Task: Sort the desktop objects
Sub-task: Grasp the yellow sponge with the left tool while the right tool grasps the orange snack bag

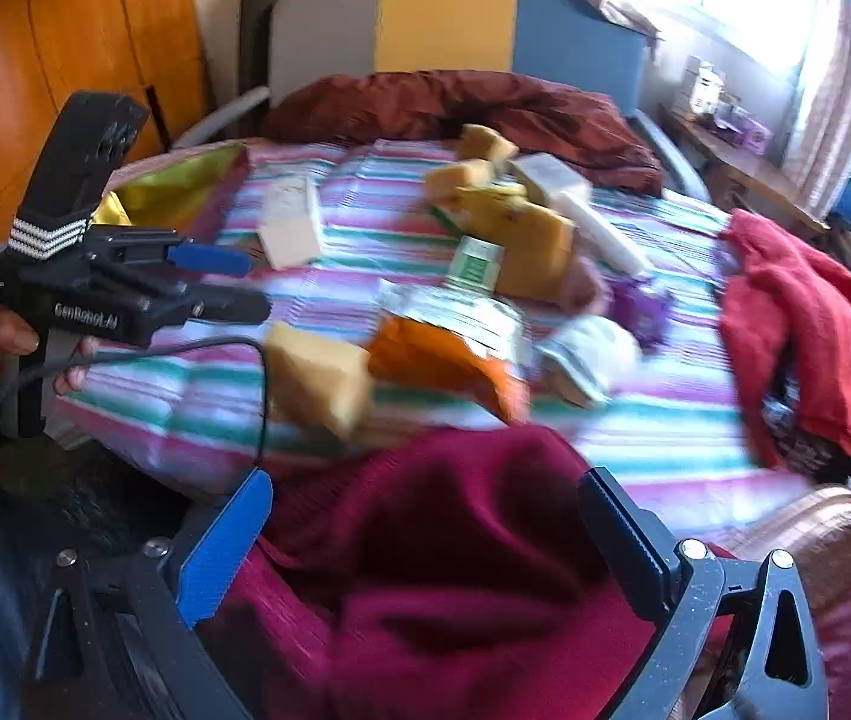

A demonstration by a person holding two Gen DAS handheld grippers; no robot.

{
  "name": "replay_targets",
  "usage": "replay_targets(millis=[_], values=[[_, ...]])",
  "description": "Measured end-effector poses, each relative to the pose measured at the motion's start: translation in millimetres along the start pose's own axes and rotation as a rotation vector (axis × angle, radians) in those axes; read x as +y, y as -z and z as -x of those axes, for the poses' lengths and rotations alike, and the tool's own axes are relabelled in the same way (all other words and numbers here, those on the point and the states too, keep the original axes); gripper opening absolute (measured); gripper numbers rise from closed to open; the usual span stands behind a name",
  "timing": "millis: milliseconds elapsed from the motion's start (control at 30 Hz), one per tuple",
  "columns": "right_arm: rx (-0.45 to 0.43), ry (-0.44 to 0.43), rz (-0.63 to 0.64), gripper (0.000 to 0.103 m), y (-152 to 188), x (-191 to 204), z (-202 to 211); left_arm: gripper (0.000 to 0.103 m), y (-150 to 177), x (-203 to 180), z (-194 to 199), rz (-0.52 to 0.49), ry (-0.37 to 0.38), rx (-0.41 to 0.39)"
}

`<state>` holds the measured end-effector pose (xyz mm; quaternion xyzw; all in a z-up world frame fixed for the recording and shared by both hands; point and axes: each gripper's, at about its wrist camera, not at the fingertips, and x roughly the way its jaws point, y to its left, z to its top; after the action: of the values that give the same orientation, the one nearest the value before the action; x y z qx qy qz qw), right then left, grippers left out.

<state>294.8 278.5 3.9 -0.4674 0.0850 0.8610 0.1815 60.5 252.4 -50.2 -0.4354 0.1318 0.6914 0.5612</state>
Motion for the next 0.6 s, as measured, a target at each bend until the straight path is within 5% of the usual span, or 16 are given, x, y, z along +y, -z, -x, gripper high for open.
replay_targets(millis=[200, 333, 600], values=[[0.001, 0.021, -0.082, 0.102, 5.1, -21.4, 5.7, 0.072, 12.3, -14.4, -31.0, -0.07, 0.02, 0.083], [-0.026, 0.016, -0.103, 0.102, -7.2, -15.1, -9.6, 0.058, 17.0, -11.8, -49.1, -0.073, 0.003, 0.109], [-0.047, -0.035, -0.176, 0.102, -50.5, -16.1, -58.2, 0.044, 26.3, 4.6, -43.2, 0.001, 0.003, 0.057]])
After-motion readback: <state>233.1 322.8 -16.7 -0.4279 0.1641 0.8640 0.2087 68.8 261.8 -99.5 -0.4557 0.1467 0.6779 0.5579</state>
